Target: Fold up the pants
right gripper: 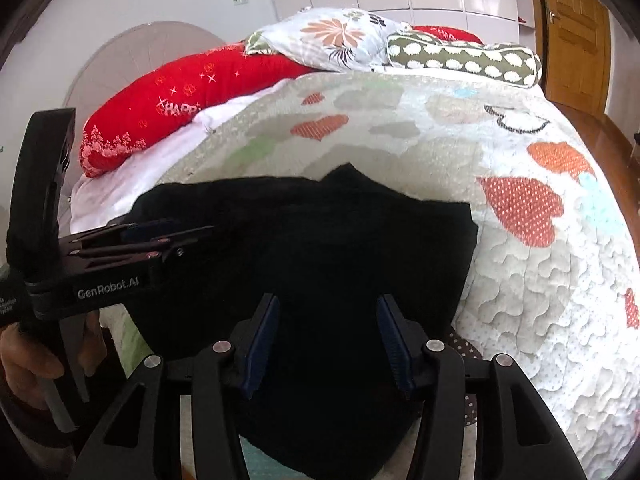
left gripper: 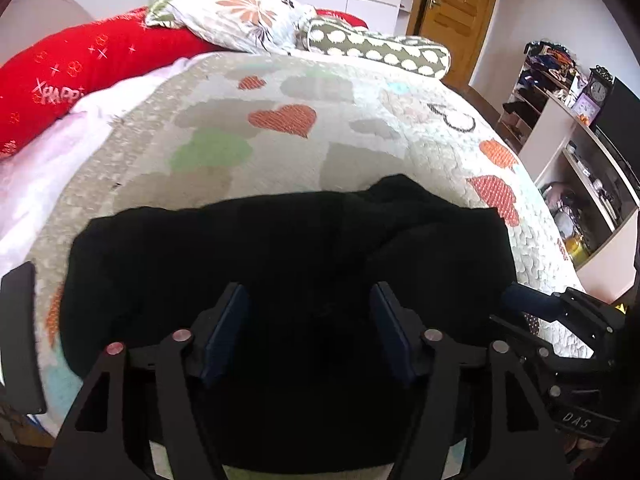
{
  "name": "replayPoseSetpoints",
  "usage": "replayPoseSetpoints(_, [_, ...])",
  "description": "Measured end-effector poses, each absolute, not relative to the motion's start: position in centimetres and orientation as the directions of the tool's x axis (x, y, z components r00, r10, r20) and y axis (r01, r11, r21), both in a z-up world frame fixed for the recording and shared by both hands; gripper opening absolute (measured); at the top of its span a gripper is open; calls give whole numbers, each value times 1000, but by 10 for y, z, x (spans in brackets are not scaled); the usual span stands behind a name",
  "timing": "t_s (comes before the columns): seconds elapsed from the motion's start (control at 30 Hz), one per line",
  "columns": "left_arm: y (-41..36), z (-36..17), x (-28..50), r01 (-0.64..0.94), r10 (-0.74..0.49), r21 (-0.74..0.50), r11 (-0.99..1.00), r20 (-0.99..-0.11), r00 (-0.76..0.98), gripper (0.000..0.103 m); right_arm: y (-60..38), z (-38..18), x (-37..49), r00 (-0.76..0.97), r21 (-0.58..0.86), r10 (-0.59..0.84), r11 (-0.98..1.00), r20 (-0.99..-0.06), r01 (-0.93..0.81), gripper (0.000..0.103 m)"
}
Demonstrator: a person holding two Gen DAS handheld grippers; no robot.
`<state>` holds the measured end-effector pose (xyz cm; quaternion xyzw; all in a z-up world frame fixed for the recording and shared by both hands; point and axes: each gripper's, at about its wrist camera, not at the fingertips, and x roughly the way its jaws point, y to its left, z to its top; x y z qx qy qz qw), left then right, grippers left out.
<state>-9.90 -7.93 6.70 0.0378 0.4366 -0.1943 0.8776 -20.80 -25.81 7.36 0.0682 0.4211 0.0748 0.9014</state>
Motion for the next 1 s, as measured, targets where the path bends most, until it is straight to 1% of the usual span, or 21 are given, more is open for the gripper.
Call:
replayPoseSetpoints(0.33, [-66,78,-111,351,-292,-92,932,-764,575,69,-250,78,-205,641,175,166,983,-749,-50,57])
replayPoseSetpoints(0.7, [-42,77,-118,301,-272,-107,948,-764,586,71,-225,73,-181,638,156,172,984,-750,-82,57])
replayPoseSetpoints(0.83, [-34,75,-118,284,-265,-113,952,-768,583,71,-218,60,-162,612,153,170,985,-772,-79,57])
replayPoseSetpoints(0.9, [-29,75,-120,275,-266,-121,954,-767,584,71,-213,51,-154,591,148,168,986,-789,-83,59])
replayPoseSetpoints(1.0, [-14,78,-125,248,-279,-159,956,-761,586,71,-206,54,-150,584,111,152,988,-797,-105,60])
